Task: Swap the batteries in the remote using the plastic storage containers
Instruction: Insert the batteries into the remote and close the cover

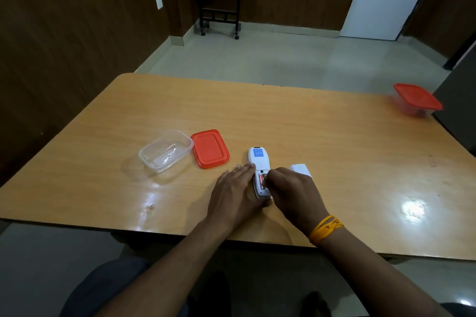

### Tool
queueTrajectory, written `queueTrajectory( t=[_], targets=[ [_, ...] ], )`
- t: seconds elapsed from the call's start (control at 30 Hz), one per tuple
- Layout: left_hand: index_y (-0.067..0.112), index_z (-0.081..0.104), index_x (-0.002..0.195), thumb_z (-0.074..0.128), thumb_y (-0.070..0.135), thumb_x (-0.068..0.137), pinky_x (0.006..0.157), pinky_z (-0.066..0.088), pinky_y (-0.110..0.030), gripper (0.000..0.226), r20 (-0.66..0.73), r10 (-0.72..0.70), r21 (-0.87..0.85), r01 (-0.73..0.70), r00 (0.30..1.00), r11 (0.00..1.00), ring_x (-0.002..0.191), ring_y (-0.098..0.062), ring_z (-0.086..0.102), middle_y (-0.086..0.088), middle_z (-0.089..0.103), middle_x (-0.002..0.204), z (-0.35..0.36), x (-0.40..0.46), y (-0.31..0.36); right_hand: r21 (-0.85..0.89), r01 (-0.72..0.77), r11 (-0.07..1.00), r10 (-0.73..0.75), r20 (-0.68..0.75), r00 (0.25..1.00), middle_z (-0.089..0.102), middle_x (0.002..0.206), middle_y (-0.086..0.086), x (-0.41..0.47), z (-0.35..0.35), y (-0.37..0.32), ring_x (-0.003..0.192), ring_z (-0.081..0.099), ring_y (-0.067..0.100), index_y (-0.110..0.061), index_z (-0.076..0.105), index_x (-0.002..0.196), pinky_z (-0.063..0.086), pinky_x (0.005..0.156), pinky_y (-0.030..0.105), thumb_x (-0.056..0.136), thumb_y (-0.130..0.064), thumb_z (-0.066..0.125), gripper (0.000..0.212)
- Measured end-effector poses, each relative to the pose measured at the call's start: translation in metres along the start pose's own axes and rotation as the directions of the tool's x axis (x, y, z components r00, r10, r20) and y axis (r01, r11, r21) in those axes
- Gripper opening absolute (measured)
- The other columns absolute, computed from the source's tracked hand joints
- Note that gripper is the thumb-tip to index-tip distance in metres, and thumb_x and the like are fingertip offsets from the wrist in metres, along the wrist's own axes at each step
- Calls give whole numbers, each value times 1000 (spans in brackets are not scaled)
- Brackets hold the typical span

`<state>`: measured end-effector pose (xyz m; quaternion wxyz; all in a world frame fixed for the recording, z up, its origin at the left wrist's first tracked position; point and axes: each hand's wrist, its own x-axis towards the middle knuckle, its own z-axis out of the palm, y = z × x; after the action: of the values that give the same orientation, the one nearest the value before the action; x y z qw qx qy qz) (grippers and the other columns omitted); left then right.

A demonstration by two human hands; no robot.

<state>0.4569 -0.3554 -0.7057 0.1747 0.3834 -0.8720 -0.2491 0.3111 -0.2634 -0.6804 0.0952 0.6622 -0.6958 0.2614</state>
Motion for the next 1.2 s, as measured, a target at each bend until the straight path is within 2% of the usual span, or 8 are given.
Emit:
queueTrajectory(
  t=[0.1, 0.23, 0.33, 0.47, 0.67, 0.93, 1.07, 1.2],
  targets=[
    [24, 38, 161, 69, 65, 85, 126, 20, -36, 91, -8, 8, -13, -8, 1000, 1000, 155, -16, 33, 3, 39, 167, 1, 1, -1, 27, -24, 999, 24, 26, 999, 63, 74, 2, -3, 0, -5, 61, 58, 25, -14, 61, 76, 43, 51, 34, 84, -8, 74, 16],
    [24, 41, 159, 71, 65, 82, 125, 20, -35, 93, -18, 9, -6, -9, 1000, 1000, 155, -16, 33, 4, 40, 166, 3, 1, -3, 109, -213, 971, 213, 15, 977, 64, 74, 1, 6, 3, -6, 65, 60, 24, -13, 65, 72, 48, 57, 39, 82, -12, 77, 16],
    [23, 42, 158, 71, 65, 83, 125, 22, -36, 91, -17, 21, -8, -21, 1000, 1000, 154, -18, 36, 2, 43, 165, 3, 1, -4, 195, -396, 897, 384, 97, 918, 67, 75, 1, 12, 3, -7, 70, 60, 21, -13, 72, 68, 40, 61, 27, 77, -13, 84, 15],
    [22, 44, 157, 68, 66, 85, 124, 24, -36, 88, -21, 30, 1, -30, 999, 1000, 153, -19, 38, 1, 45, 163, 5, 1, -6, 296, -575, 763, 532, 220, 818, 68, 73, -1, 21, -1, -8, 67, 58, 12, -10, 76, 70, 33, 57, 9, 70, -13, 90, 15],
    [21, 45, 157, 72, 66, 82, 124, 23, -35, 92, -34, 31, 1, -31, 999, 1000, 153, -19, 38, -1, 46, 163, 3, 1, -5, 432, -798, 421, 650, 470, 597, 72, 66, 6, 33, -4, -5, 60, 63, 18, -1, 75, 73, 52, 56, 25, 68, 2, 90, 15],
    [21, 43, 157, 71, 72, 79, 124, 21, -33, 98, -39, 31, 1, -31, 999, 1000, 153, -17, 37, 2, 44, 164, 1, 0, -1, 432, -878, 204, 639, 621, 454, 71, 68, 13, 40, -5, 1, 47, 63, 18, -7, 67, 70, 53, 42, 22, 76, 2, 87, 22],
    [21, 43, 157, 72, 73, 78, 124, 23, -34, 99, -34, 28, 9, -28, 999, 1000, 153, -17, 37, 2, 44, 164, 2, 0, -1, 431, -882, 192, 631, 634, 447, 73, 70, 13, 39, -5, 3, 43, 64, 16, -7, 67, 75, 53, 42, 22, 77, -5, 89, 22],
    [21, 43, 158, 71, 73, 79, 124, 24, -36, 98, -33, 29, 6, -29, 999, 1000, 153, -17, 37, 2, 45, 164, 0, 0, -1, 428, -836, 343, 647, 537, 541, 75, 70, 12, 28, -6, 3, 49, 64, 16, -4, 70, 78, 54, 49, 27, 75, -18, 93, 26]
  ],
)
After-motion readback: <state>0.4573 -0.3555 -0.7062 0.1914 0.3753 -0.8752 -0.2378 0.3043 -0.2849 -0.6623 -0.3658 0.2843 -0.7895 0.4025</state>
